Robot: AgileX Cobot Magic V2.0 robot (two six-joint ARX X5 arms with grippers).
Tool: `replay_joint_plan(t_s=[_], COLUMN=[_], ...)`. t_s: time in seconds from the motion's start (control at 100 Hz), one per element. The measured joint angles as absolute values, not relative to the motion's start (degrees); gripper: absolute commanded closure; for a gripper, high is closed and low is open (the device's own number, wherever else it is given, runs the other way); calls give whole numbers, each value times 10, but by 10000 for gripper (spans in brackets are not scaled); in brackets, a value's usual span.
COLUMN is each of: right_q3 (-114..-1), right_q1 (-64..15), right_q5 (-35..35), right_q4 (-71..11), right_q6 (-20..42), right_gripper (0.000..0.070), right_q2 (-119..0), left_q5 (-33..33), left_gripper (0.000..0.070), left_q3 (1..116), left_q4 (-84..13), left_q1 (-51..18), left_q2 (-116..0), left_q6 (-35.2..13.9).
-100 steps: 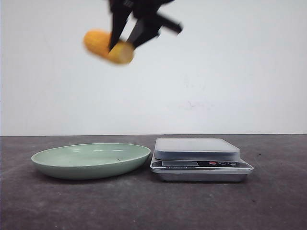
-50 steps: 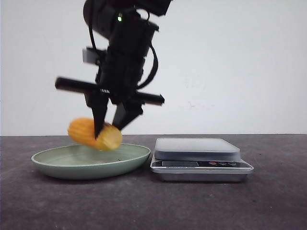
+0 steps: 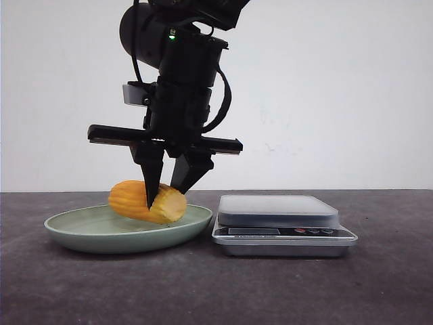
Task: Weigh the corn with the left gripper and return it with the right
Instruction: 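Open the right gripper and raise it away from the plate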
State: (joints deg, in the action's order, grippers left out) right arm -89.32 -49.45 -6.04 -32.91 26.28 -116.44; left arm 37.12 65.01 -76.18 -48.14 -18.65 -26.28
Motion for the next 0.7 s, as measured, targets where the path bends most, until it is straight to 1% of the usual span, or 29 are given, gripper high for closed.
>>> replay_joint_plan(t_s=[0.06,0.09,0.11,0.14,0.19,0.41,0.51,0.6,0.7], right_q3=[-893,-893,-893,-893,-893,-893,-893,-893,-893], right_q1=[-495,-496,-496,-496,-497,-497,-485,-465,-425], right_q5=[-60,-60,-60,-60,-60,-60,-52,-36,-36], right_q4=[-324,-320,-317,-314,-309,-308,-332,-350,-356], right_q6=[264,264,264,264,264,261,248,233,214], right_gripper=[301,260,218,180,143,144,144,145,150], right_q2=[-1164,-1164,-1164,-1164,-1164,-1164,-1156,-1128,-1071], left_q5=[371,371,371,371,371,371,371,371,371], left_gripper=[309,309,309,309,309,309,309,309,309], left_q3=[650,650,650,650,650,650,650,650,650], left_q4=[-764,-765,-765,-766,-766,-766,-766,-766,-766], left_q1=[-481,-481,-481,-481,-481,-481,-481,-481,-481], left_q2=[-187,-187,-187,-187,-187,-187,-187,-187,-187], left_q6=[-263,-263,-263,-263,-263,-263,-263,-263,-263])
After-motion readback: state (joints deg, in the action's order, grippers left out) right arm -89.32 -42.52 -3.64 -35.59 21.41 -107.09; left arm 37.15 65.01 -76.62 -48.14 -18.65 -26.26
